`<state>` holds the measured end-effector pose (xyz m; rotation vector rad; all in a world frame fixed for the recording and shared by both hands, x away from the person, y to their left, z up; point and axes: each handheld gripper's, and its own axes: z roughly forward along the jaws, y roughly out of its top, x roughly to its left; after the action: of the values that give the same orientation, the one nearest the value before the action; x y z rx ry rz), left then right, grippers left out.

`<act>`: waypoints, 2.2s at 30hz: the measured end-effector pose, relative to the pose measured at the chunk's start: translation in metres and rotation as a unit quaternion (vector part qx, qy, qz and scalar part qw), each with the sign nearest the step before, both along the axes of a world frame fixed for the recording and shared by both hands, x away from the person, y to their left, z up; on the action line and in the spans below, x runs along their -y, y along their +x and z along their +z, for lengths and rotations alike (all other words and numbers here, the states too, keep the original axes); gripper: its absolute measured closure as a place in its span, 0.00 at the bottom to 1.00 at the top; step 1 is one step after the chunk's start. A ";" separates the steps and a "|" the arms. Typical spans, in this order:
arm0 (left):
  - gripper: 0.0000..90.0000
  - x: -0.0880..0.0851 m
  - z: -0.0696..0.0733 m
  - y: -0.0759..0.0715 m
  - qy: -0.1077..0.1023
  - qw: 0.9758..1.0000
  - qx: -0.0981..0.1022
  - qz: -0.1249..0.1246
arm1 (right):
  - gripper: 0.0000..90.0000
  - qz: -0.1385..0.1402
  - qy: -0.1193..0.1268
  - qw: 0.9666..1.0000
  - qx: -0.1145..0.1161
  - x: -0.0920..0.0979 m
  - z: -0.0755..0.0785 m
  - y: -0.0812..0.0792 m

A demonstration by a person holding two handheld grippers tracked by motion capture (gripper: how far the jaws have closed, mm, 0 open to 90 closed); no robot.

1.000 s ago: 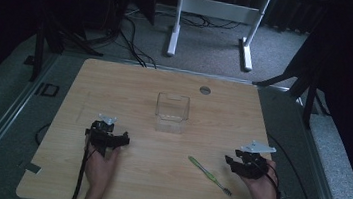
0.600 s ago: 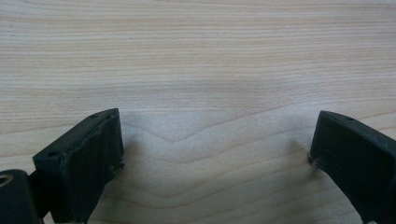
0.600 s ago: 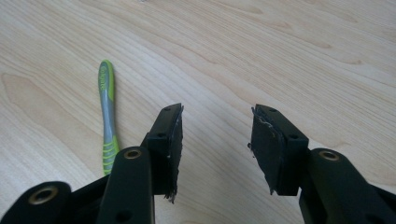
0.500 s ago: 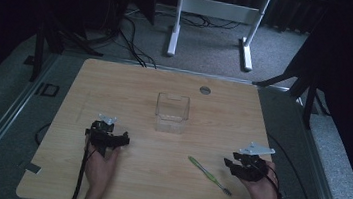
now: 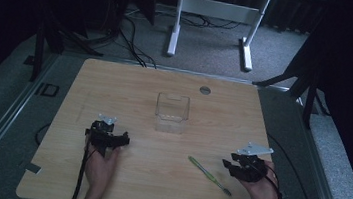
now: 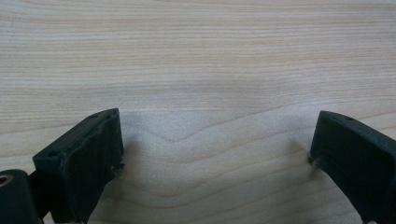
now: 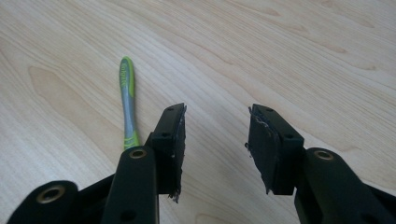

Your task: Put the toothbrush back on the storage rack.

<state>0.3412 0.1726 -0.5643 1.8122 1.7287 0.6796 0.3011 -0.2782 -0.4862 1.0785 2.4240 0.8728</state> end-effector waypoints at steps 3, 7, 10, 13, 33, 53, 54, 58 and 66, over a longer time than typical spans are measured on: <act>0.03 0.000 0.000 0.000 0.000 1.000 0.000 0.000 | 0.64 0.004 -0.002 1.000 -0.003 -0.001 0.001 -0.001; 0.03 0.000 0.000 0.000 0.000 1.000 0.000 0.000 | 0.65 0.008 -0.009 1.000 -0.009 -0.001 0.001 -0.003; 0.03 0.000 0.000 0.000 0.000 1.000 0.000 0.000 | 0.66 0.010 -0.012 1.000 -0.014 -0.001 0.002 -0.004; 0.03 0.000 0.000 0.000 0.000 1.000 0.000 0.000 | 0.67 0.014 -0.010 1.000 -0.020 -0.001 0.001 -0.005; 0.03 0.000 0.000 0.000 0.000 1.000 0.000 0.000 | 0.70 0.039 -0.035 0.998 -0.028 -0.010 0.004 -0.011; 0.03 0.000 0.000 0.000 0.000 1.000 0.000 0.000 | 0.73 0.063 -0.057 0.995 -0.054 -0.019 0.005 -0.014; 0.03 0.000 0.000 0.000 0.000 1.000 0.000 0.000 | 0.73 0.064 -0.058 0.995 -0.054 -0.020 0.004 -0.014; 0.03 0.000 0.000 0.000 0.000 1.000 0.000 0.000 | 0.73 0.069 -0.063 0.994 -0.059 -0.022 0.003 -0.015; 0.03 0.000 0.000 0.000 0.000 1.000 0.000 0.000 | 0.76 0.080 -0.074 0.992 -0.066 -0.027 0.002 -0.015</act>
<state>0.3412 0.1726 -0.5643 1.8117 1.7286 0.6800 0.2858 -0.2512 -0.4846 0.9254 2.6673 0.6755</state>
